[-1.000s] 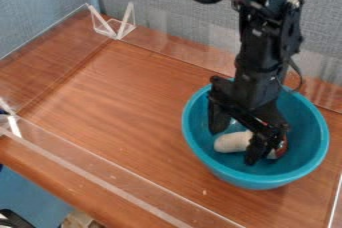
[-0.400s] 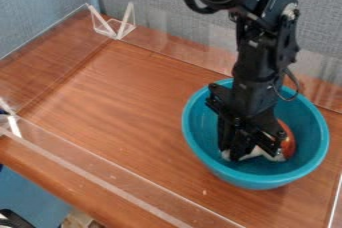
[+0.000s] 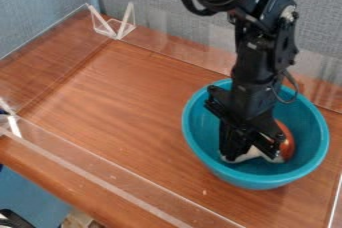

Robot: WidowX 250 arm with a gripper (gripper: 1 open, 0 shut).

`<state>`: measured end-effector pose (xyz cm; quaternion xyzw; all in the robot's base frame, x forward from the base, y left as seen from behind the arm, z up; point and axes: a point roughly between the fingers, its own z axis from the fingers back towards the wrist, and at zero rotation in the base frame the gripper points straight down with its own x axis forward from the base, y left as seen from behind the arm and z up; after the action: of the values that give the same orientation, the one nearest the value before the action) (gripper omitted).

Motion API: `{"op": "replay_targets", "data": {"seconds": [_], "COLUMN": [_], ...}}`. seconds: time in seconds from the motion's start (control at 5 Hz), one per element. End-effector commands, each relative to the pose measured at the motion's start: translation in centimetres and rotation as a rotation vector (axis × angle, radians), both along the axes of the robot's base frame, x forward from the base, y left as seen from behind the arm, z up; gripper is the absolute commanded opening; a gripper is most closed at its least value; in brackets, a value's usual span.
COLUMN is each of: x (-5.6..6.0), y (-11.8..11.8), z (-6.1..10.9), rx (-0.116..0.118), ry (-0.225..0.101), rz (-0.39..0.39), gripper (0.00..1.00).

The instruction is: Remove the mushroom from inside the blue bowl and put it on the table

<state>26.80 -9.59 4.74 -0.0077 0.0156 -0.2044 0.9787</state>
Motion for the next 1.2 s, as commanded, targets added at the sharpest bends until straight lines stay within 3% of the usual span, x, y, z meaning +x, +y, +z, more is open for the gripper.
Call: {"op": "replay_targets", "data": {"seconds": [0.0,1.0], "x": [0.2,-0.4], "y": [-0.2,-0.4], "z": [2.1,3.6], "rx": [-0.016,-0.027], "ry": [-0.065,-0.124], "rz": [-0.008,-0.019], "gripper": [0.0,0.0]}}
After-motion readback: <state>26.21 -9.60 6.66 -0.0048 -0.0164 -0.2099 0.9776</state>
